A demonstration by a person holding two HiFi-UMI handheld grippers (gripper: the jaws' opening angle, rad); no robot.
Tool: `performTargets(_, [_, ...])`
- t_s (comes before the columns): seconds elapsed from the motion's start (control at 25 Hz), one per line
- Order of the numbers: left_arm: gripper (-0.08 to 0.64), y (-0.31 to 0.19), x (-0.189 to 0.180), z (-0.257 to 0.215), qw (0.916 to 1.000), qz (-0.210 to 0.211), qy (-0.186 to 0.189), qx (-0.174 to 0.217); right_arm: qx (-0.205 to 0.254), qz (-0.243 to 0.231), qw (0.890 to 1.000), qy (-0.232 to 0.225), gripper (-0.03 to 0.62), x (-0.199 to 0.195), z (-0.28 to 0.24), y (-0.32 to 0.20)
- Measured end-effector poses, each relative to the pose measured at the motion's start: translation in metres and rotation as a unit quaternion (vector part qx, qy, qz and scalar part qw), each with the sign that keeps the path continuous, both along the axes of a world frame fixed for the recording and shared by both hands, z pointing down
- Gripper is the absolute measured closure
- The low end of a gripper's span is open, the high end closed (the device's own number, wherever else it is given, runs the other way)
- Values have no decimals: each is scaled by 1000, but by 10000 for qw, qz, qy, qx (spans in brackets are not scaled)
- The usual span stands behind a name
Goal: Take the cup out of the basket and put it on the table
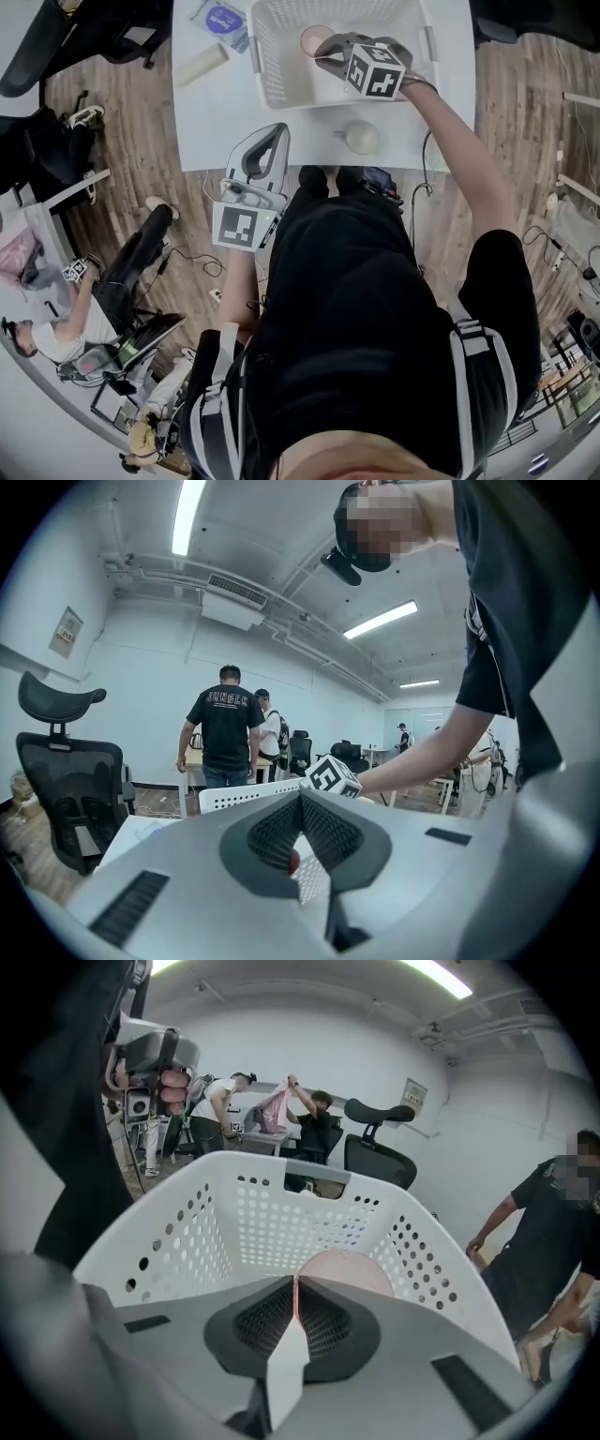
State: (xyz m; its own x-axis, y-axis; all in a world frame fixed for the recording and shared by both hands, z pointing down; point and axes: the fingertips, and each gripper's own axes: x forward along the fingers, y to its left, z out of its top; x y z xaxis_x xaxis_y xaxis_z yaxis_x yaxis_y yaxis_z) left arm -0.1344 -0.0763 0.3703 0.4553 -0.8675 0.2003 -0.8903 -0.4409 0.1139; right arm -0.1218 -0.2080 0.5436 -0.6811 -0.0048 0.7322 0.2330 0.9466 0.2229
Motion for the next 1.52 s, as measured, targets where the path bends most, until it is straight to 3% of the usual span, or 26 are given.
performTargets(1.0, [543, -3, 27, -22, 9979, 491, 153, 395, 434, 621, 9894, -1240, 561, 41, -154, 47])
performTargets(1.52, [543, 1, 52, -32, 9954, 803, 159, 503, 226, 1409, 9689, -2024, 561, 81, -193, 86])
